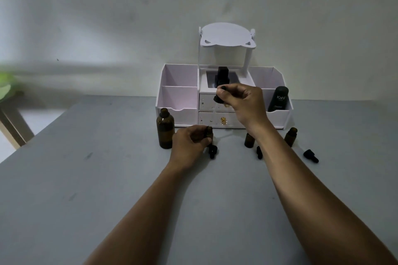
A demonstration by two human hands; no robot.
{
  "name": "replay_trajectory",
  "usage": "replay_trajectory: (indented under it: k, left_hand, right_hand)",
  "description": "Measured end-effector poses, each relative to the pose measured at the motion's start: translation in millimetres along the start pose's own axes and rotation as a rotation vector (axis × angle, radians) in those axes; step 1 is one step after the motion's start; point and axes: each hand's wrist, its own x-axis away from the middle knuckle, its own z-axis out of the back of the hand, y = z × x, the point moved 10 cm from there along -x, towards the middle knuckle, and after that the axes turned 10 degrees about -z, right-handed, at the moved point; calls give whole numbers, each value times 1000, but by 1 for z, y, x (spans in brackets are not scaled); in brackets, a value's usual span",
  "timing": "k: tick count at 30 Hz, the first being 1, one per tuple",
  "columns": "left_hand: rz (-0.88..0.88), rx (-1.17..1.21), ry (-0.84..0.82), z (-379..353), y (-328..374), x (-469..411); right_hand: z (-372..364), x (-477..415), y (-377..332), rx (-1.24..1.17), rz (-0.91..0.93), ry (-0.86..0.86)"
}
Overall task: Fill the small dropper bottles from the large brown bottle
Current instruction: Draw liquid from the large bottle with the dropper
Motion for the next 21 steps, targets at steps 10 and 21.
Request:
replay_trajectory:
  k: [10, 21]
  left_hand:
    - [-1, 1, 18, 0, -1, -2]
    - [6, 13, 25, 1, 3, 0]
  right_hand:
    - [-4, 3, -7, 114, 73, 40]
    - [-8, 5, -6, 85, 63, 10]
